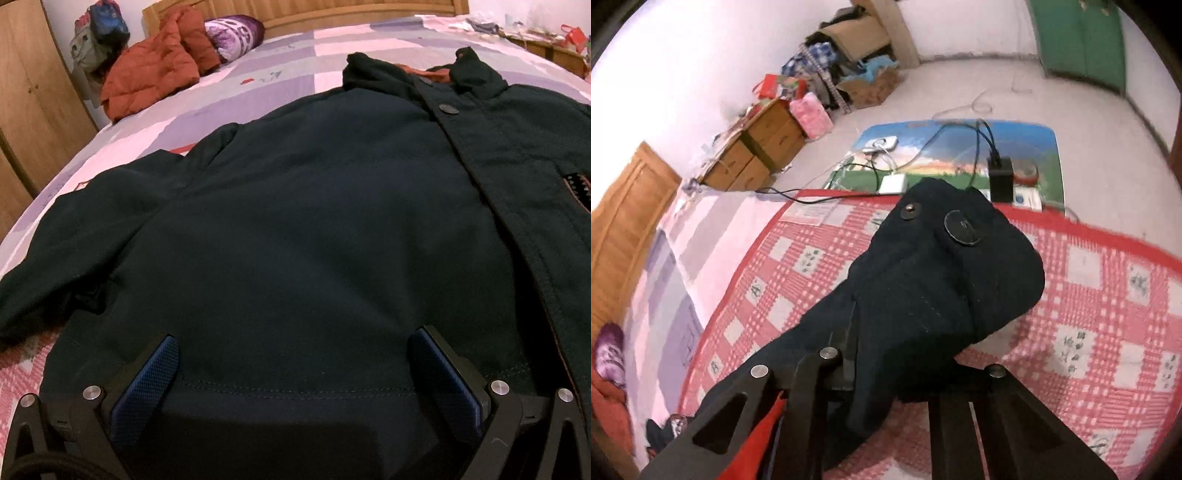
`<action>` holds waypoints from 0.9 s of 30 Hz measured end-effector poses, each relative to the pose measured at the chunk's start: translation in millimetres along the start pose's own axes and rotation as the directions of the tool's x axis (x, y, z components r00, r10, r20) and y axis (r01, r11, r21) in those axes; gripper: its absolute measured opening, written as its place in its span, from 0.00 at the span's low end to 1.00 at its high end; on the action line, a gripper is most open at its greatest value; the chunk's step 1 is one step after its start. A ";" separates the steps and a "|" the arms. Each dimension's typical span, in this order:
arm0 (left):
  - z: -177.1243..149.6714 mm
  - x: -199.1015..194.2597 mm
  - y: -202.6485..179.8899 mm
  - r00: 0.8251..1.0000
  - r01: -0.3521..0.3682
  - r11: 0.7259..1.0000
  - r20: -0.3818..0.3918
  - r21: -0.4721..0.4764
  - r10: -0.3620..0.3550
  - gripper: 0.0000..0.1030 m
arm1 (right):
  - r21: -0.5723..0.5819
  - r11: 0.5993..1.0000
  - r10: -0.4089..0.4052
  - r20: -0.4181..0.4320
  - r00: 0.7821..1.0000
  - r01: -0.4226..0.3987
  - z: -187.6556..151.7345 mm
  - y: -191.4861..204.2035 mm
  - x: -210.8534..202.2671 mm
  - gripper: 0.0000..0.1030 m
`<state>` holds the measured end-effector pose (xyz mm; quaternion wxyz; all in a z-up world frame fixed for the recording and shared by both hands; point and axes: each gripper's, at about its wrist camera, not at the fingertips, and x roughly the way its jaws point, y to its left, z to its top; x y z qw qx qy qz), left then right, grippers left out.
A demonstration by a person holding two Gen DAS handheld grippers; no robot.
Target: Fold large clothes
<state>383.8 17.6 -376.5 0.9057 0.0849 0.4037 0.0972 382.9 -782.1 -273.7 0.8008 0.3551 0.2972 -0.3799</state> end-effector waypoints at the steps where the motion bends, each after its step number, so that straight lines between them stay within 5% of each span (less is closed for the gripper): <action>1: -0.1 0.7 1.0 1.000 0.001 1.000 0.000 0.000 -0.001 1.00 | -0.008 1.000 -0.001 0.015 1.000 0.001 3.8 7.8 -3.8 0.11; 6: 0.0 0.3 0.5 1.000 -0.002 1.000 0.002 0.003 0.002 1.00 | -0.192 0.981 -0.005 0.172 0.985 0.039 12.2 74.9 -53.7 0.11; 10: 0.3 1.9 2.3 1.000 -0.001 1.000 0.006 0.004 0.001 1.00 | -0.440 0.896 0.084 0.291 0.953 0.055 -11.3 158.0 -100.6 0.11; 13: 0.7 2.4 3.2 1.000 0.012 1.000 0.000 -0.002 -0.012 1.00 | -0.634 0.773 0.216 0.310 0.926 0.032 -57.1 230.7 -134.2 0.11; 18: 10.5 -7.1 22.8 0.994 0.100 0.994 -0.046 -0.048 -0.102 1.00 | -0.823 0.559 0.399 0.162 0.903 -0.100 -173.0 336.4 -168.4 0.11; 23: 6.1 -55.3 77.4 0.993 0.116 0.988 0.031 -0.099 -0.114 1.00 | -0.928 0.307 0.485 -0.037 0.873 -0.210 -325.2 411.3 -184.0 0.10; 27: -10.5 -69.8 119.7 0.994 0.103 0.988 0.028 -0.112 -0.101 1.00 | -0.958 0.133 0.461 -0.167 0.872 -0.254 -433.7 433.1 -179.7 0.10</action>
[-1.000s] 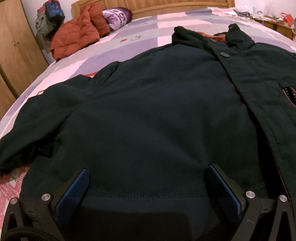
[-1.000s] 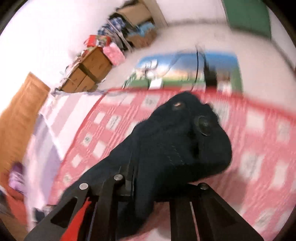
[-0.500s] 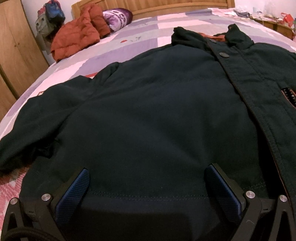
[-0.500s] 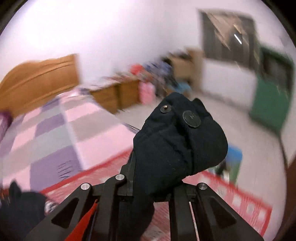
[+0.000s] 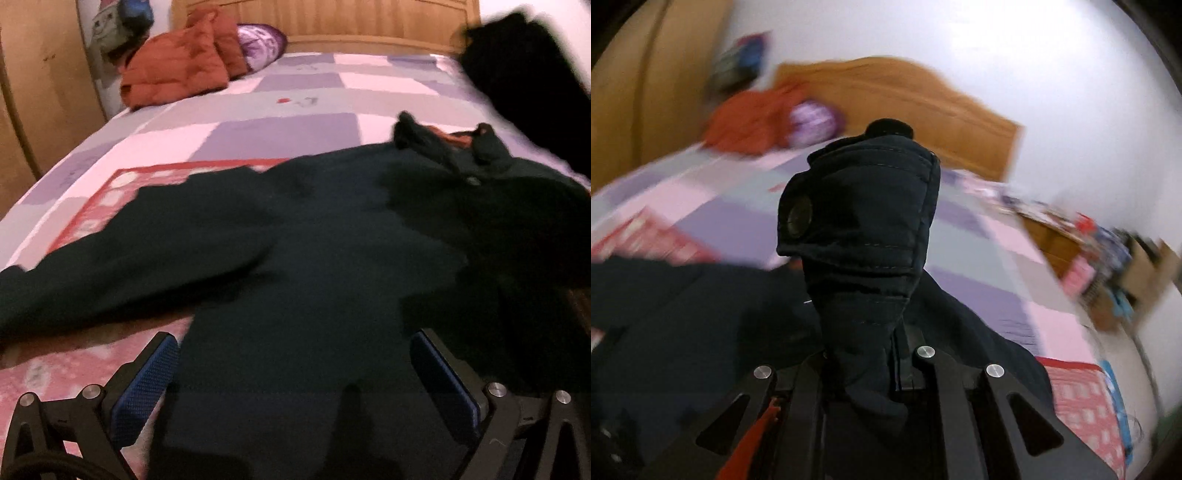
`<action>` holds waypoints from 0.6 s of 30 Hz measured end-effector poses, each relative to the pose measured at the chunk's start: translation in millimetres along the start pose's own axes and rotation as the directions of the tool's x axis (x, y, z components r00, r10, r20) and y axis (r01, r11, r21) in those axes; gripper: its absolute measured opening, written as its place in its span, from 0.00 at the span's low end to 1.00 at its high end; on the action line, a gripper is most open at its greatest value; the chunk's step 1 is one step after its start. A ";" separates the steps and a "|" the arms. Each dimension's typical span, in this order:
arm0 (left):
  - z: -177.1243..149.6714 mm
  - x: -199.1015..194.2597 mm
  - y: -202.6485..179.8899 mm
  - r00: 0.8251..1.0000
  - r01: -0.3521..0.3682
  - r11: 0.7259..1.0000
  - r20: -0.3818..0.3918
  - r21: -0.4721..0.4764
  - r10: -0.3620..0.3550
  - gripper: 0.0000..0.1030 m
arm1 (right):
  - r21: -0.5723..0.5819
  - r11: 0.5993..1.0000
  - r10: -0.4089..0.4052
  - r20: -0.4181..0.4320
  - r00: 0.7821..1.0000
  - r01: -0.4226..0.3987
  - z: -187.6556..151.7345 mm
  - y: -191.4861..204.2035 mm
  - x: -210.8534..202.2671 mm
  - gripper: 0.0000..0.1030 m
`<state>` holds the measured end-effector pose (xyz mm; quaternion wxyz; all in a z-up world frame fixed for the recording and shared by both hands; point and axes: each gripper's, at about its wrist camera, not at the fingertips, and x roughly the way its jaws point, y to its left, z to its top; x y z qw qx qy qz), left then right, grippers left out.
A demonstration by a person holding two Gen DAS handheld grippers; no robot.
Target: Fold large clothes
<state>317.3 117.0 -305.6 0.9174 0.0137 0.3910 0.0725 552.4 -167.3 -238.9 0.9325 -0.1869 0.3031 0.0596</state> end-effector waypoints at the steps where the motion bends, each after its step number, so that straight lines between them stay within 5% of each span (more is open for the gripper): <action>1: -2.4 0.2 4.8 1.000 -0.004 1.000 -0.006 0.004 0.004 1.00 | -0.032 0.999 0.024 -0.031 0.999 -0.025 -8.1 26.0 8.5 0.10; 7: -24.7 6.3 31.8 0.998 -0.016 1.000 -0.054 -0.025 0.015 1.00 | -0.192 0.978 0.040 -0.217 0.975 -0.083 -64.5 115.0 50.4 0.11; 13: -30.6 8.3 30.9 0.998 -0.015 0.998 -0.065 -0.058 0.011 1.00 | -0.185 0.980 0.031 -0.221 0.975 -0.073 -66.8 119.2 53.6 0.15; 18: -15.6 6.5 20.6 0.999 -0.001 0.998 -0.044 -0.065 -0.002 1.00 | -0.165 0.976 0.101 -0.248 0.963 -0.145 -74.1 116.2 48.7 0.24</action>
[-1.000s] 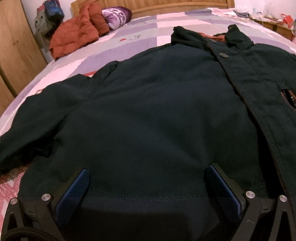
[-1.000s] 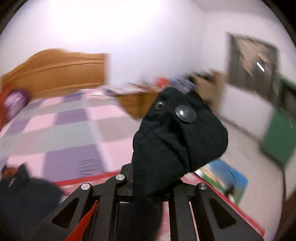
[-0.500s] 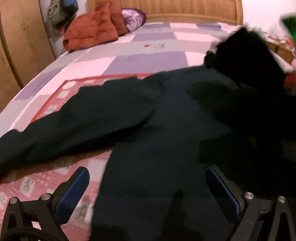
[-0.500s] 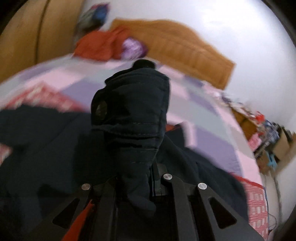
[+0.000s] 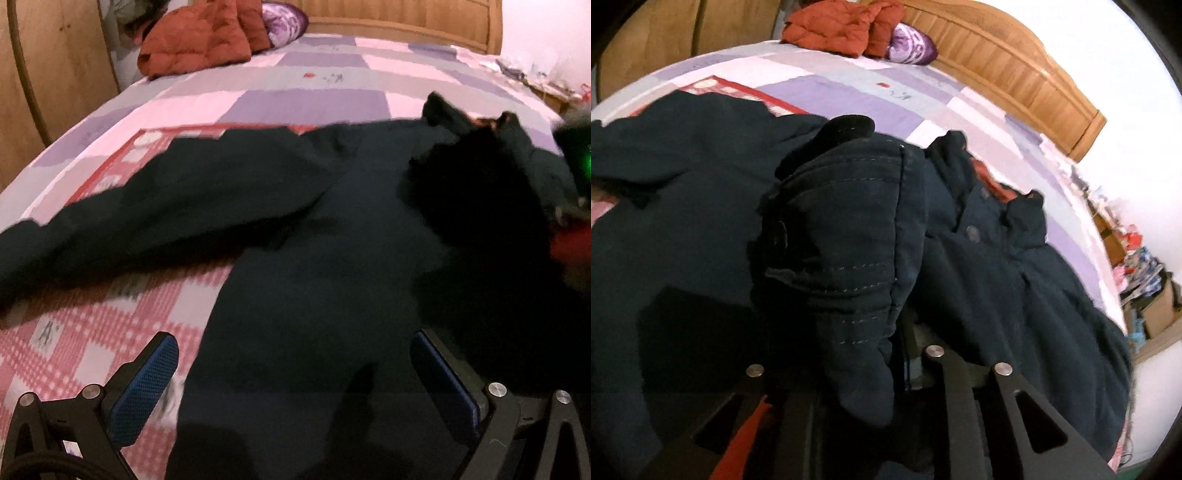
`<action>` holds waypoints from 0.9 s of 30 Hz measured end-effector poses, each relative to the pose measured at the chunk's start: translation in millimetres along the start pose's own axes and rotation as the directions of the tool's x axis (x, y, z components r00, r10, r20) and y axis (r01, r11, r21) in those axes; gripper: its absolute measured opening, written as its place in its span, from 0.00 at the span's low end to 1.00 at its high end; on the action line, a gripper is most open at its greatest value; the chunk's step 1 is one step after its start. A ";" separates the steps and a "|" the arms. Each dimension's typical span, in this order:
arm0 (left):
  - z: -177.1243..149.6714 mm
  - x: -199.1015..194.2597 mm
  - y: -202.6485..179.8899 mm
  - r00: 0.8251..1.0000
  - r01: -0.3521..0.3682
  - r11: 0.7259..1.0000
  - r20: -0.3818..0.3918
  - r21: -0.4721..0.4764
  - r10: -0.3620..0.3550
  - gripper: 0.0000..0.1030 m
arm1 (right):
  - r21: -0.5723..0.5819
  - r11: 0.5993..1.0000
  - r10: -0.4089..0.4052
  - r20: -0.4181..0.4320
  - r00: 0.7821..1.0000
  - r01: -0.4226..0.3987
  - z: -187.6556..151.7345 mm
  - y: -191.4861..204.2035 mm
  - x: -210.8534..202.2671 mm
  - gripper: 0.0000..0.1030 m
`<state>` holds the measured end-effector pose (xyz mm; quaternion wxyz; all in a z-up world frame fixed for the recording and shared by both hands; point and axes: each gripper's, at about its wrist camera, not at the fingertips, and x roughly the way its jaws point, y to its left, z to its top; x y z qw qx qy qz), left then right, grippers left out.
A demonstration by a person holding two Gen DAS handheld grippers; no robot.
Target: Fold large clothes
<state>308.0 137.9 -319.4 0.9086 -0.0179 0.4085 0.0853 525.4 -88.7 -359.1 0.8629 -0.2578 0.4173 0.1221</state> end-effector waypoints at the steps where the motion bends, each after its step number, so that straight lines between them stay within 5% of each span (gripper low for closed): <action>1: 7.4 -1.0 -3.7 1.000 0.002 1.000 0.017 0.000 -0.002 1.00 | -0.018 1.000 0.016 -0.002 1.000 -0.016 -6.3 2.7 -2.9 0.29; 4: 22.8 0.8 -10.9 0.999 0.008 1.000 0.033 -0.010 -0.008 1.00 | -0.033 0.993 0.110 -0.005 0.994 -0.110 -18.2 3.4 -5.2 0.97; 7: 42.5 5.5 -23.0 0.999 0.018 1.000 0.044 -0.018 -0.017 1.00 | 0.058 0.973 0.223 0.010 0.975 -0.224 -29.4 -6.1 -22.2 0.99; 10: 58.5 4.8 -38.7 0.997 0.039 0.999 0.068 -0.011 -0.038 1.00 | 0.131 0.962 0.230 0.067 0.971 -0.238 -41.2 -24.1 -44.0 0.99; 16: 93.4 9.1 -104.6 0.986 0.125 0.990 0.107 0.061 -0.131 1.00 | 0.297 0.949 0.069 0.139 0.988 -0.108 -82.0 -98.5 -81.6 0.99; 20: 112.2 26.8 -158.1 0.975 0.181 0.978 0.108 0.108 -0.192 1.00 | 0.407 0.909 -0.134 0.087 0.987 0.088 -98.7 -159.3 -80.6 0.99; 22: 115.8 55.3 -179.2 0.984 0.166 0.978 0.043 0.125 -0.172 1.00 | 0.442 0.887 -0.174 0.052 0.983 0.134 -100.7 -184.9 -67.6 0.99; 25: 105.5 113.3 -180.6 0.996 0.027 0.988 -0.093 0.149 -0.014 1.00 | 0.452 0.871 -0.206 -0.014 0.978 0.190 -108.6 -210.1 -39.9 0.99; 27: 93.0 124.8 -161.9 0.995 0.072 0.989 -0.071 0.127 -0.064 1.00 | 0.455 0.869 -0.169 -0.099 0.981 0.195 -140.2 -230.1 -14.1 0.99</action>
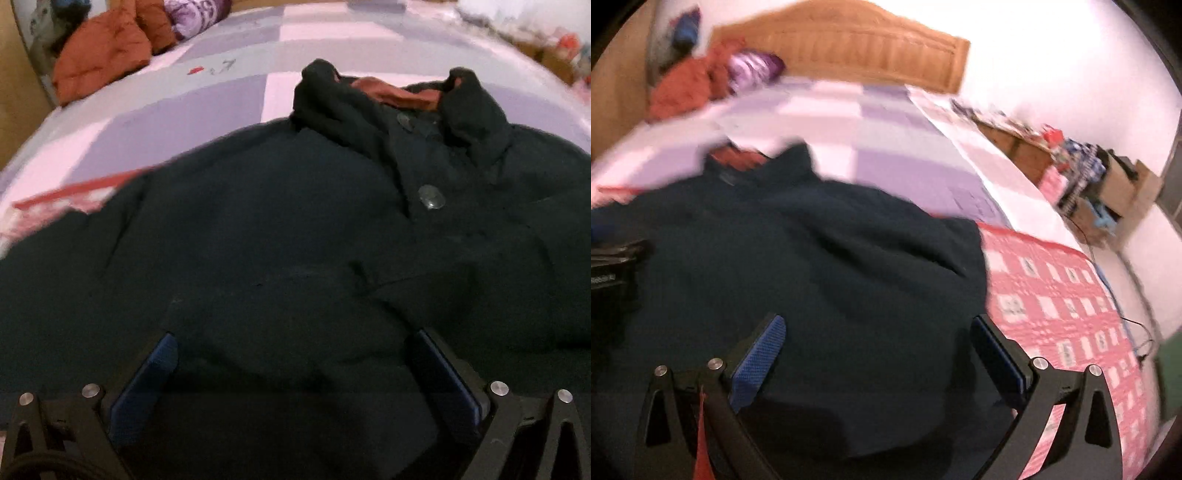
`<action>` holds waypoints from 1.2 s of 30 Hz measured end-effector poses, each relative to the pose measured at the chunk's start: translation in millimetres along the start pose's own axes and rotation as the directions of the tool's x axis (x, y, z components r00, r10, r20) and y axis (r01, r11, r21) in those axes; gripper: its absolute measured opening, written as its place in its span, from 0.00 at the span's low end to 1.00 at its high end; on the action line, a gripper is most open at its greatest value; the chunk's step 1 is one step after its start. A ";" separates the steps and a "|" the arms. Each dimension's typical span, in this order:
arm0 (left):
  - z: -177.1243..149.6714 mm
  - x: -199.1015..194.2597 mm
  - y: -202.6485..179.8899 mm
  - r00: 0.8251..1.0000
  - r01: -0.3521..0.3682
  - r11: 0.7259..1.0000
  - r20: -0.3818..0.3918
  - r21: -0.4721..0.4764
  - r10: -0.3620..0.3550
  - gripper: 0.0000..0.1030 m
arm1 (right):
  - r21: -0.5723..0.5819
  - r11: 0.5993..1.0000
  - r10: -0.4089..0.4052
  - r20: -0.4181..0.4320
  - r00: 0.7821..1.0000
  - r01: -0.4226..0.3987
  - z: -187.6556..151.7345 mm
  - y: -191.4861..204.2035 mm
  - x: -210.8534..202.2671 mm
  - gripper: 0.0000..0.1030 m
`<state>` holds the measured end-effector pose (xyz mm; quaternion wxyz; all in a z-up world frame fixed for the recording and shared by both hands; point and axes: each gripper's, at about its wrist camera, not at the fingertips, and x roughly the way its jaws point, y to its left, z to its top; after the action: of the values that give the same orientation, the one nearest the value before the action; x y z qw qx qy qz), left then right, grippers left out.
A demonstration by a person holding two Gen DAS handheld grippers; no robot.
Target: Fold large clothes
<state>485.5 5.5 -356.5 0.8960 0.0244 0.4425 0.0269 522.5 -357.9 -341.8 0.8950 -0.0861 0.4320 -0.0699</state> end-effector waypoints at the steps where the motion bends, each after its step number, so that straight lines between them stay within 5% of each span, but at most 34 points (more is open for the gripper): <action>1: -5.8 -4.4 2.7 1.000 0.004 1.000 0.028 0.012 -0.004 1.00 | 0.037 0.998 0.050 -0.012 0.999 -0.050 -11.4 -15.2 5.1 0.99; 5: -18.5 -10.4 -6.8 0.996 -0.039 0.997 0.087 0.063 0.034 1.00 | 0.162 0.979 0.134 -0.035 0.990 -0.126 -49.7 -60.4 -15.6 0.99; 9: -23.8 -11.7 -6.4 0.992 -0.056 0.997 0.118 0.058 0.049 1.00 | 0.145 0.988 0.047 0.028 0.998 -0.051 -29.8 -79.6 -37.1 0.99; 12: -24.7 -12.2 -9.9 0.991 -0.062 0.996 0.126 0.060 0.054 1.00 | 0.156 0.988 0.001 0.028 1.000 -0.005 13.1 -99.3 -12.5 0.99; 17: -22.9 -7.7 -14.9 0.988 -0.081 0.994 0.134 0.068 0.071 1.00 | 0.028 0.998 -0.049 -0.139 0.989 0.053 62.6 -93.9 77.5 1.00; 21: -23.2 -6.3 -16.6 0.987 -0.094 0.993 0.135 0.069 0.084 1.00 | 0.006 0.999 -0.043 -0.131 0.990 0.044 81.3 -93.3 102.4 1.00; 25: -23.9 -6.7 -18.0 0.987 -0.093 0.993 0.135 0.068 0.083 1.00 | 0.256 0.963 0.105 -0.093 0.990 -0.078 48.6 -131.2 79.8 1.00; 28: -24.3 -7.3 -18.6 0.987 -0.091 0.993 0.136 0.068 0.081 1.00 | 0.124 0.992 0.041 -0.105 0.994 -0.028 3.7 -126.6 45.9 1.00; 30: -24.9 -7.9 -19.8 0.987 -0.091 0.994 0.137 0.069 0.081 1.00 | -0.006 1.000 -0.025 -0.190 0.981 0.024 -43.5 -126.4 33.0 1.00; 31: -25.2 -8.2 -20.2 0.987 -0.089 0.994 0.138 0.070 0.079 1.00 | 0.033 0.999 0.021 -0.199 0.980 -0.015 -58.2 -133.7 25.6 0.99; 36: -24.9 -7.3 -19.6 0.987 -0.097 0.993 0.139 0.073 0.086 1.00 | 0.086 0.996 0.005 -0.086 0.996 0.002 -47.1 -126.6 -11.6 0.98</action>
<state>461.9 -14.1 -367.2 0.9201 0.0821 0.3799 0.0488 471.9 -483.5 -334.7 0.8784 -0.0442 0.4671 -0.0915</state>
